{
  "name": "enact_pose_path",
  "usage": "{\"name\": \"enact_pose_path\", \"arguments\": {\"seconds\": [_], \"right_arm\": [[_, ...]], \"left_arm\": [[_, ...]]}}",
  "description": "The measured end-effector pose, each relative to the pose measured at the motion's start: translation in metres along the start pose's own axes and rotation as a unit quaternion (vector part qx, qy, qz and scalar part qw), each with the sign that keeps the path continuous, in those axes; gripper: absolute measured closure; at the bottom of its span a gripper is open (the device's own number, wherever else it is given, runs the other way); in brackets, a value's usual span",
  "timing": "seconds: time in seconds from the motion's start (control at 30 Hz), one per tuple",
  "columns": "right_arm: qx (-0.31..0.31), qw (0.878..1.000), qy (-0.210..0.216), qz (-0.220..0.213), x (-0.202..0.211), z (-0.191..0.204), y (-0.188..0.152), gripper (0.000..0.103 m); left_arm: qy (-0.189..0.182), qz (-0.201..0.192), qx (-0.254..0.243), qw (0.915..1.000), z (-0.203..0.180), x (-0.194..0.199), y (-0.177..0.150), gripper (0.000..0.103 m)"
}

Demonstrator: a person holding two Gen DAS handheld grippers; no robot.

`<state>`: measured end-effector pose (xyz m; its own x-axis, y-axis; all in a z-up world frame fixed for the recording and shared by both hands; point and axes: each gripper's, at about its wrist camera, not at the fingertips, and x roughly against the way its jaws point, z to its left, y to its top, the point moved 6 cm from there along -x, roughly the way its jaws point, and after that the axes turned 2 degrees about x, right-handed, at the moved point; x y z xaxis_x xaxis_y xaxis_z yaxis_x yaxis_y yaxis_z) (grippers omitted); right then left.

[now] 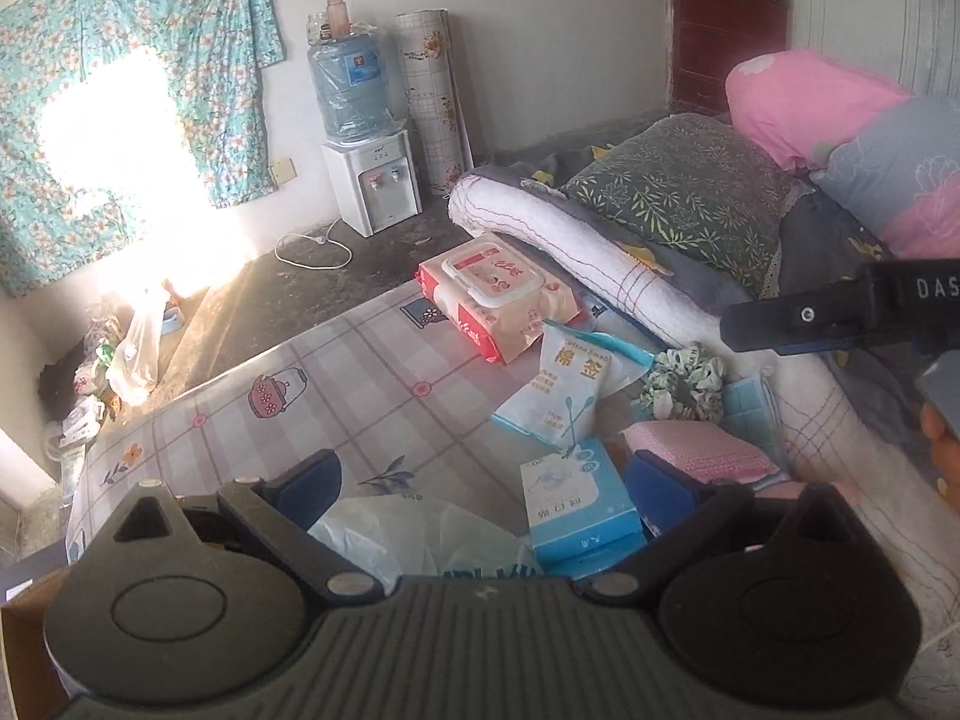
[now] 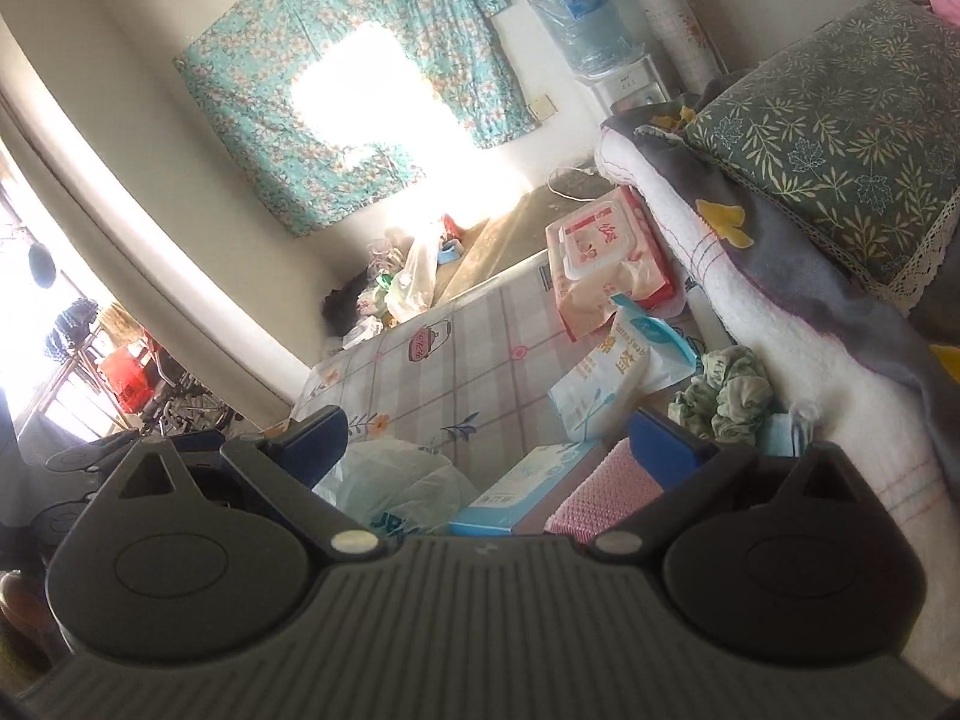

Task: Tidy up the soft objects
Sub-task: 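Reach the left gripper to the white cotton-swab bag and grasp it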

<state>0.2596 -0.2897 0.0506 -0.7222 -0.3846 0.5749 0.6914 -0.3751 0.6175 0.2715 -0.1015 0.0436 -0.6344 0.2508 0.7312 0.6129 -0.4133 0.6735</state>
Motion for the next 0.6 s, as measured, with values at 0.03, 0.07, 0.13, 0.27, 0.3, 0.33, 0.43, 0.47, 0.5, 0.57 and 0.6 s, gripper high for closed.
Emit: {"name": "enact_pose_path", "arguments": {"seconds": [0.03,0.07,0.13,0.27,0.3,0.33,0.43,0.47,0.5,0.57,0.6], "right_arm": [[-0.015,1.000,0.000,0.014,-0.016,-0.004,0.008,0.004],[-0.034,0.999,-0.004,0.028,-0.030,-0.011,0.013,0.006],[-0.066,0.996,-0.005,0.057,-0.060,-0.023,0.019,0.010],[-0.104,0.990,-0.037,0.087,-0.115,-0.048,0.022,0.025],[-0.117,0.988,-0.043,0.094,-0.127,-0.056,0.023,0.029],[-0.132,0.985,-0.048,0.099,-0.138,-0.065,0.023,0.030],[-0.170,0.976,-0.063,0.119,-0.162,-0.087,0.018,0.036],[-0.180,0.973,-0.066,0.126,-0.171,-0.094,0.017,0.036],[-0.188,0.971,-0.070,0.132,-0.178,-0.099,0.015,0.036],[-0.197,0.968,-0.076,0.139,-0.191,-0.107,0.011,0.036],[-0.200,0.967,-0.079,0.140,-0.195,-0.110,0.011,0.036]], "left_arm": [[-0.005,0.003,-0.008,0.9999,-0.001,-0.013,0.005,0.001],[-0.015,0.007,-0.018,0.9997,-0.002,-0.028,0.009,0.001],[-0.036,0.014,-0.034,0.9987,-0.006,-0.058,0.016,0.001],[-0.070,0.030,-0.063,0.9951,-0.013,-0.120,0.023,0.011],[-0.080,0.036,-0.069,0.9938,-0.016,-0.132,0.023,0.011],[-0.092,0.043,-0.077,0.9919,-0.019,-0.145,0.024,0.011],[-0.126,0.060,-0.095,0.9857,-0.029,-0.176,0.024,0.013],[-0.134,0.067,-0.099,0.9837,-0.032,-0.185,0.024,0.013],[-0.140,0.073,-0.102,0.9821,-0.036,-0.193,0.024,0.013],[-0.146,0.083,-0.108,0.9799,-0.042,-0.208,0.024,0.013],[-0.147,0.089,-0.111,0.9788,-0.046,-0.214,0.024,0.013]]}}
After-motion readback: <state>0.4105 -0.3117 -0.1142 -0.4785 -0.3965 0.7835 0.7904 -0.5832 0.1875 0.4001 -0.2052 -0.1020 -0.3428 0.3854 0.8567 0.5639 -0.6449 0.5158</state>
